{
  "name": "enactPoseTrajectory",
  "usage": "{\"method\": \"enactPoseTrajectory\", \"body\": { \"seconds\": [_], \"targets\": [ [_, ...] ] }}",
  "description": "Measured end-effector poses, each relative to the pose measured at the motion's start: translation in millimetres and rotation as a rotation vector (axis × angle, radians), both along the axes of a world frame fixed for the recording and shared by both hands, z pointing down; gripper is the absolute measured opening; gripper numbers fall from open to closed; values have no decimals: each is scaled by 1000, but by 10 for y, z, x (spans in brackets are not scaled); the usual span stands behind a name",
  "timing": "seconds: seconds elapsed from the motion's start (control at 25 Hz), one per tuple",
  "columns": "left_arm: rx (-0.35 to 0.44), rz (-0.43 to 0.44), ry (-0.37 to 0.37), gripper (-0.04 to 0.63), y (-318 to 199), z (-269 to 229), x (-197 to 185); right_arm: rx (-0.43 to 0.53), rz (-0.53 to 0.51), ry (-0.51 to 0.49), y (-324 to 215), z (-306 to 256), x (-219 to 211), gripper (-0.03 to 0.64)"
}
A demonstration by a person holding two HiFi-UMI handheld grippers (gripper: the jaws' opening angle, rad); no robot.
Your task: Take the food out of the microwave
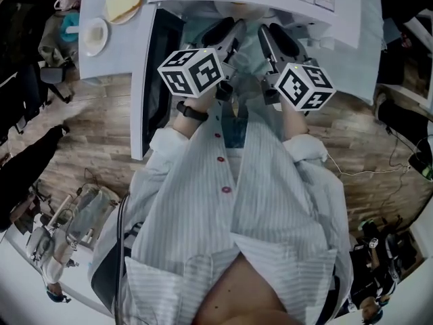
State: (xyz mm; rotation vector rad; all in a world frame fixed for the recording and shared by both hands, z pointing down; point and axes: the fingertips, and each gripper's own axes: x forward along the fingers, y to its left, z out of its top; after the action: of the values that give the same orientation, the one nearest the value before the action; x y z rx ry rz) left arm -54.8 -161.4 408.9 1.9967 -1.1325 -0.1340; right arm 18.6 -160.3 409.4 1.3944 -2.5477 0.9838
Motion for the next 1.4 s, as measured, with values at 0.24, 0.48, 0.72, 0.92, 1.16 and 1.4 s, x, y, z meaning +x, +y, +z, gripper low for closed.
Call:
{"method": "enactPoseTrajectory", "body": {
  "seconds": [0.24,0.48,0.72,0.92,1.16,1.4],
  "targets": [
    [-78,-27,31,123,-1,261,-15,-62,32,-8,-14,255,16,129],
    [-117,-55,47,130,-70,449,-47,-110,59,-24,-84,469,50,137],
    [-159,-65,72,132,-95,612,-7,-136,74,-27,-106,602,81,138],
    [-187,-73,74,132,-125,748,-21,-161,85,-24,-127,724,79,140],
    [-221,-91,84,139,-161,869,-28,-183,94,-37,-161,821,76,146],
    [-250,-124,108,150,-200,1004,-73,-212,97,-64,-218,927,12,152]
  ]
}}
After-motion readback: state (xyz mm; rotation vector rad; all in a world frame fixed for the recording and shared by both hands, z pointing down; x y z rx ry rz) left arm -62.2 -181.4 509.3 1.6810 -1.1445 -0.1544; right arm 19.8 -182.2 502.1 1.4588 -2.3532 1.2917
